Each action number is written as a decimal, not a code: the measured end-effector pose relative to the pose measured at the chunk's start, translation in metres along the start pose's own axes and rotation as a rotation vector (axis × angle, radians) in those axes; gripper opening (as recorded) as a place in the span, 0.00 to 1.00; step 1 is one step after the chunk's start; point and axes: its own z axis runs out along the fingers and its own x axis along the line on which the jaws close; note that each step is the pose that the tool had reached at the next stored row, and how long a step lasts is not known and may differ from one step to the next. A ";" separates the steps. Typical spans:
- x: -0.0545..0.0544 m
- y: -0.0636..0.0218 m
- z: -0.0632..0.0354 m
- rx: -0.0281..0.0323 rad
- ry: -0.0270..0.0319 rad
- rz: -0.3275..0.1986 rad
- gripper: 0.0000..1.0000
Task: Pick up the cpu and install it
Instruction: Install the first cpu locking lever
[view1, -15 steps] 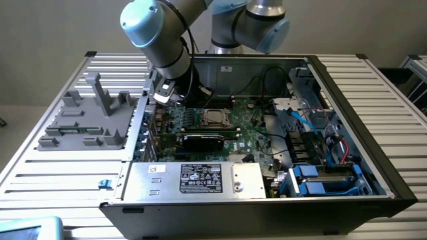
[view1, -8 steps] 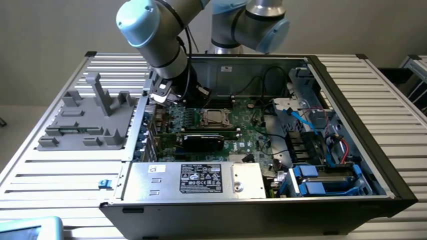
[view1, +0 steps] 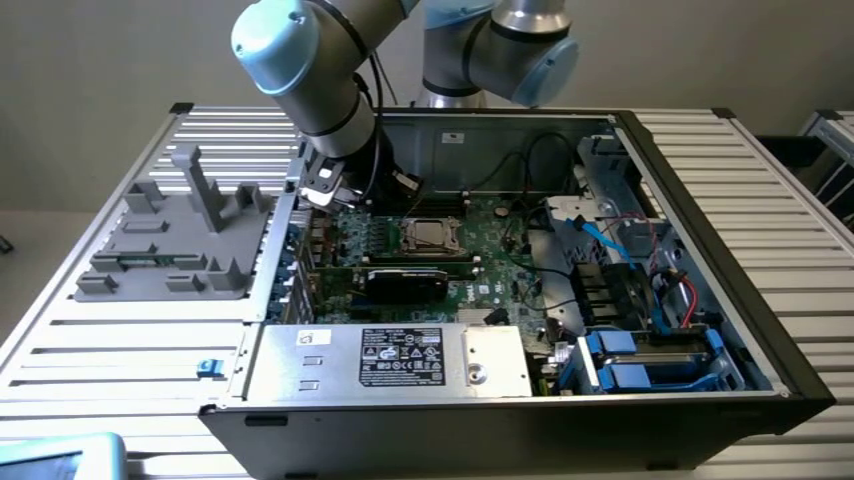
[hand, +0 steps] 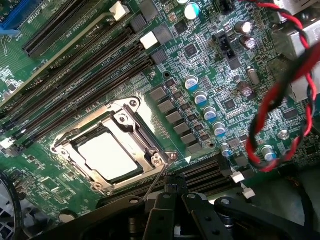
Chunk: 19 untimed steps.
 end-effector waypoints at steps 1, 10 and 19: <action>0.000 0.0001 0.0000 -0.0006 0.0005 0.000 0.11; 0.002 -0.0007 0.0012 0.0001 0.0089 -0.004 0.11; 0.010 -0.0045 0.0063 -0.0002 0.0104 -0.005 0.11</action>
